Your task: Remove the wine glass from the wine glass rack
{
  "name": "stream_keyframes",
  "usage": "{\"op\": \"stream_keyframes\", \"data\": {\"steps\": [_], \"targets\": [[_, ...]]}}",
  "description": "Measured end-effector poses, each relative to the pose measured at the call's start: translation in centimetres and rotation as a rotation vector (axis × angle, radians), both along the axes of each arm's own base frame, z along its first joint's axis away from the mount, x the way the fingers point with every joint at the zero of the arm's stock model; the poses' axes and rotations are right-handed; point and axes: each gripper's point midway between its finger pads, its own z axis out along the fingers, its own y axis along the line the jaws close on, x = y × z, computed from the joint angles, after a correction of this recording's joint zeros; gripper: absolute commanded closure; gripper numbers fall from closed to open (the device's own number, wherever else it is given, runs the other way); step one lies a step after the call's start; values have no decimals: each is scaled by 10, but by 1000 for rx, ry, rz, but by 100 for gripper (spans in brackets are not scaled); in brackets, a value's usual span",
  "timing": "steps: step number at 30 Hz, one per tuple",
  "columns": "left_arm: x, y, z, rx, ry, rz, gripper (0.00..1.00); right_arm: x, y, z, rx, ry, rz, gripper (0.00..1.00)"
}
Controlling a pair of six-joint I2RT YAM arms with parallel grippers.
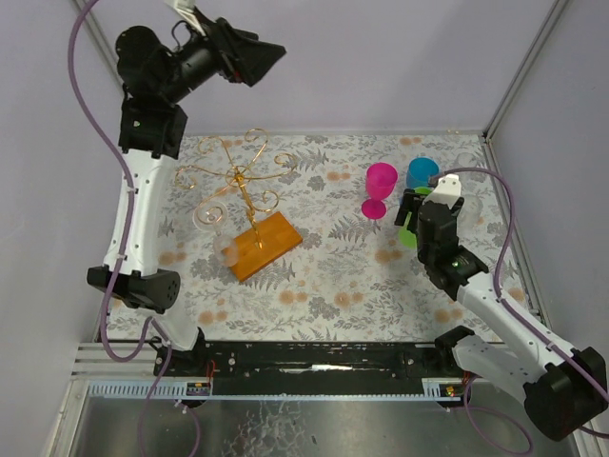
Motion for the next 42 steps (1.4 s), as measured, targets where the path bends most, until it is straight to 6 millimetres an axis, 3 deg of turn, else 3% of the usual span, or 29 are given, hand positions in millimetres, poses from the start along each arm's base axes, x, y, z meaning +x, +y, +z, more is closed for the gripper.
{"op": "stream_keyframes", "data": {"steps": [5,10,17,20,32,36,39,42], "targets": [[10,48,13,-89,48,39,1,9,-3,-4,14,-55,-15,16],[10,75,21,-142,74,55,1,17,-11,-23,26,-56,-45,15],[-7,86,26,-155,78,45,0,23,-15,-54,28,1,-54,1],[-15,87,29,-153,70,35,0,24,-17,-61,33,10,-63,1],[-17,94,19,-148,95,41,0,27,-16,-62,66,3,-55,1],[-13,106,18,-147,91,73,0,30,-15,-36,79,-44,-48,1],[-9,124,18,-148,88,117,0,34,-16,13,105,-141,-56,1],[-5,145,17,-148,87,170,1,36,-19,86,145,-279,-65,1]]}}
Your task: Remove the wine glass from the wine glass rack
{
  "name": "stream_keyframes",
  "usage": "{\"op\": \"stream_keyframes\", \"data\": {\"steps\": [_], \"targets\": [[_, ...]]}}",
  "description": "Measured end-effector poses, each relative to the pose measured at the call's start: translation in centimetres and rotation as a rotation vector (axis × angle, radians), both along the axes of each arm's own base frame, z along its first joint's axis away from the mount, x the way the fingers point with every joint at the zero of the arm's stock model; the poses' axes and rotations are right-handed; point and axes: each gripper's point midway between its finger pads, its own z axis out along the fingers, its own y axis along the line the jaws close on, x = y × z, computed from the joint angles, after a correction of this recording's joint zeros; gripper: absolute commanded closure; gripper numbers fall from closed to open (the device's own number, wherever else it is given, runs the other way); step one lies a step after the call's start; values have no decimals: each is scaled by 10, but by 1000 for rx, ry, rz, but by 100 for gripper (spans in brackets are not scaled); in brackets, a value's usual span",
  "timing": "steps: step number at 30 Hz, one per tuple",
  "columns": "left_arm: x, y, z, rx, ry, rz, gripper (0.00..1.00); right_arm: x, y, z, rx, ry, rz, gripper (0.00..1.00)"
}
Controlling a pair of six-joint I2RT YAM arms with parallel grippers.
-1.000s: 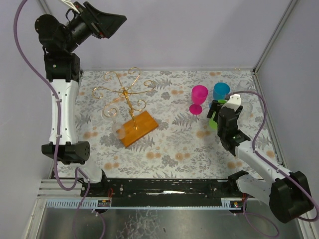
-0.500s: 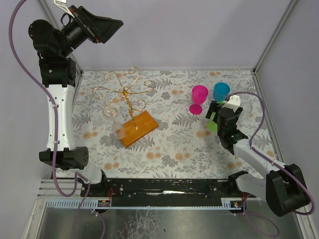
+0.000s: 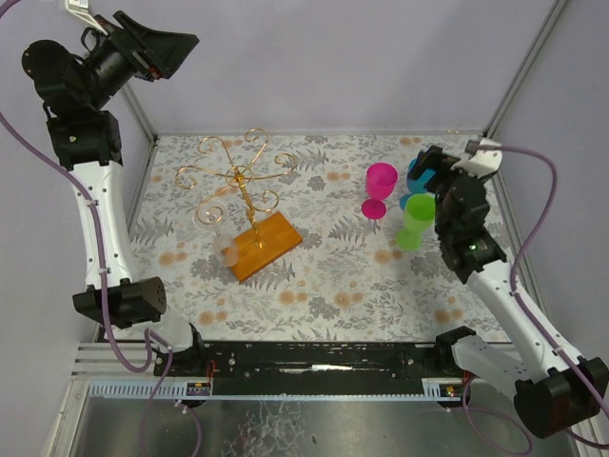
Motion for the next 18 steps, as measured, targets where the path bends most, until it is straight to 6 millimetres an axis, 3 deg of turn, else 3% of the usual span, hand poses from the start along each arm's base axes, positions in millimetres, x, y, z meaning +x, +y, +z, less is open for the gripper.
{"op": "stream_keyframes", "data": {"steps": [3,6,9,12,18], "targets": [[5,23,-6,15,14,60,1,5,5,78,36,-106,20,1],[7,44,-20,31,55,112,1,19,26,157,76,-166,108,1],[1,63,-42,32,131,161,2,36,55,200,117,-167,230,1],[-12,78,-60,19,200,199,2,53,86,197,164,-99,353,1],[-64,87,-84,-15,302,227,5,73,134,119,249,164,512,1]]}}
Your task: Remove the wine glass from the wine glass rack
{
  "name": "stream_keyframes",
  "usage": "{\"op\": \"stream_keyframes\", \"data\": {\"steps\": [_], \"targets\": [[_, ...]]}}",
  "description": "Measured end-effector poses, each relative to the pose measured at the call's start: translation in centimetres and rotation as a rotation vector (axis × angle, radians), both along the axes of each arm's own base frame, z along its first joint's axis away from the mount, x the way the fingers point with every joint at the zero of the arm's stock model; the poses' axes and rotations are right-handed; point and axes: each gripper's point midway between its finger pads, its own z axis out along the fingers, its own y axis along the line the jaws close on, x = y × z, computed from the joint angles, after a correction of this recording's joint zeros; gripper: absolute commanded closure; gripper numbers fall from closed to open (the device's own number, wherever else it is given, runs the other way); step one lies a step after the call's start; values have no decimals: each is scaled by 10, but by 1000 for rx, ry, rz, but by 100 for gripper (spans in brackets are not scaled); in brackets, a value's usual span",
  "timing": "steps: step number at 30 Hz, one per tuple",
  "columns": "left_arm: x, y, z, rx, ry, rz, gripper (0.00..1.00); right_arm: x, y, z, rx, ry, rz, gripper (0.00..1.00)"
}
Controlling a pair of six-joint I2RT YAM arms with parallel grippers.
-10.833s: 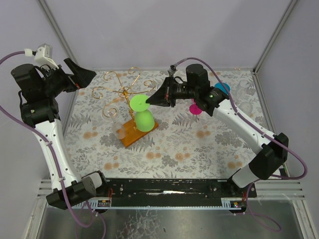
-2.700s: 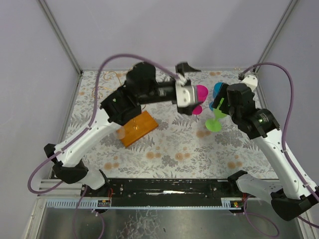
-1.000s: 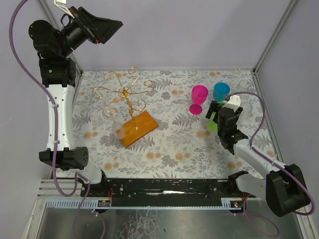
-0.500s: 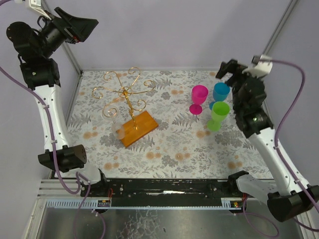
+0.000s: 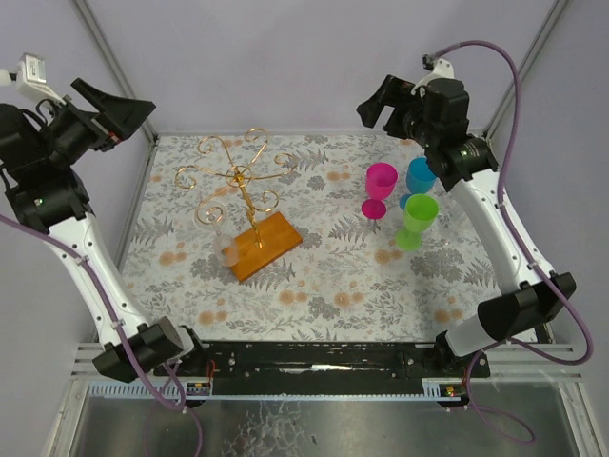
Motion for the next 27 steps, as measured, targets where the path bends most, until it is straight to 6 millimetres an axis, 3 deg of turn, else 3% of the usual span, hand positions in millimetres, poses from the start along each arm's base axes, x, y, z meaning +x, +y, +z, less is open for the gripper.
{"op": "stream_keyframes", "data": {"steps": [2,5,14,22,27], "targets": [[-18,-6,-6,-16,31,-12,6,1,8,-17,1,57,34,1],[-34,-14,-19,-44,74,-34,7,-3,13,-26,0,93,68,1],[-62,-36,-102,-250,328,-69,8,-13,25,-30,8,116,150,1],[-99,-63,-115,-287,369,-56,8,-17,31,-40,-1,148,196,1],[-111,-70,-127,-298,408,-39,10,-18,34,-50,1,168,215,1]]}}
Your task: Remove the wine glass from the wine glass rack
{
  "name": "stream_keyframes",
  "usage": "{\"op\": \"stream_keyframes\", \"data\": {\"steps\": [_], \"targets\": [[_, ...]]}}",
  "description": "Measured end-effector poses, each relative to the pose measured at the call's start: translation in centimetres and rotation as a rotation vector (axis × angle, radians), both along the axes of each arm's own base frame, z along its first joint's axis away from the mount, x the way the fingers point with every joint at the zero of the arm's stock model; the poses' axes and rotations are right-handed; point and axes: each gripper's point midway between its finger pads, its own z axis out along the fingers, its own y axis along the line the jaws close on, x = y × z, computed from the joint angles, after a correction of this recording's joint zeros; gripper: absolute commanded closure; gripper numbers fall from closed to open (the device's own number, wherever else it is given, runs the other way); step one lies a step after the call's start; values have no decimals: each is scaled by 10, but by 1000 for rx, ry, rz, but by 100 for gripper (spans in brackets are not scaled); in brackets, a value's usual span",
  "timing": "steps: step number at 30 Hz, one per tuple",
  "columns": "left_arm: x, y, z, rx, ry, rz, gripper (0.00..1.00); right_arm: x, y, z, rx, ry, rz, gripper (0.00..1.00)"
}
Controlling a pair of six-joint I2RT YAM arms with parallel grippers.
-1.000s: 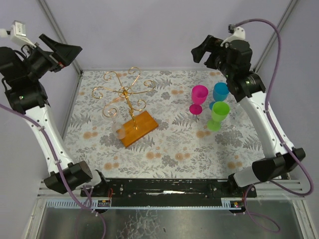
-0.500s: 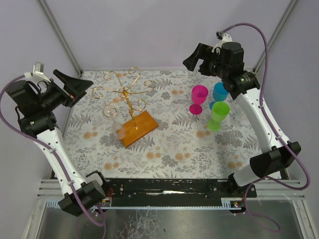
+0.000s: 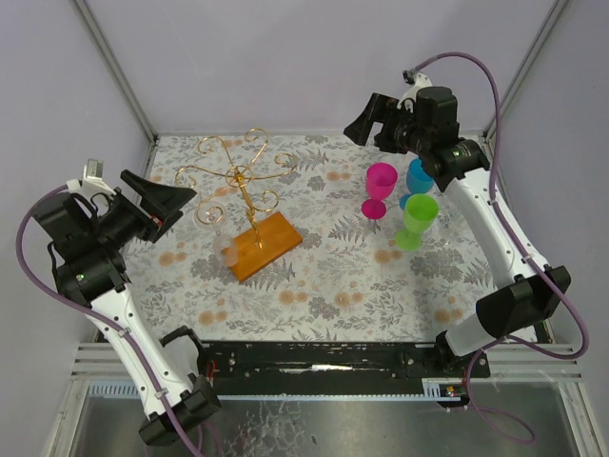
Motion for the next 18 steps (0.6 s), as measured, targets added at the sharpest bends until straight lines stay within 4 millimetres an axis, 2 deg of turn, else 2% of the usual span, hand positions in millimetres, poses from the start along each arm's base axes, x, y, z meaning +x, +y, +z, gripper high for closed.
{"op": "stream_keyframes", "data": {"steps": [7,13,18], "targets": [[-4,-1,-25,-42,91,8,20,-2,1,-26,-6,59,-1,1],[-7,-4,-42,-91,152,-7,31,-5,-1,-25,-4,55,-1,1],[-13,-10,-46,-118,173,-39,37,-8,-2,-19,2,41,-1,1]]}}
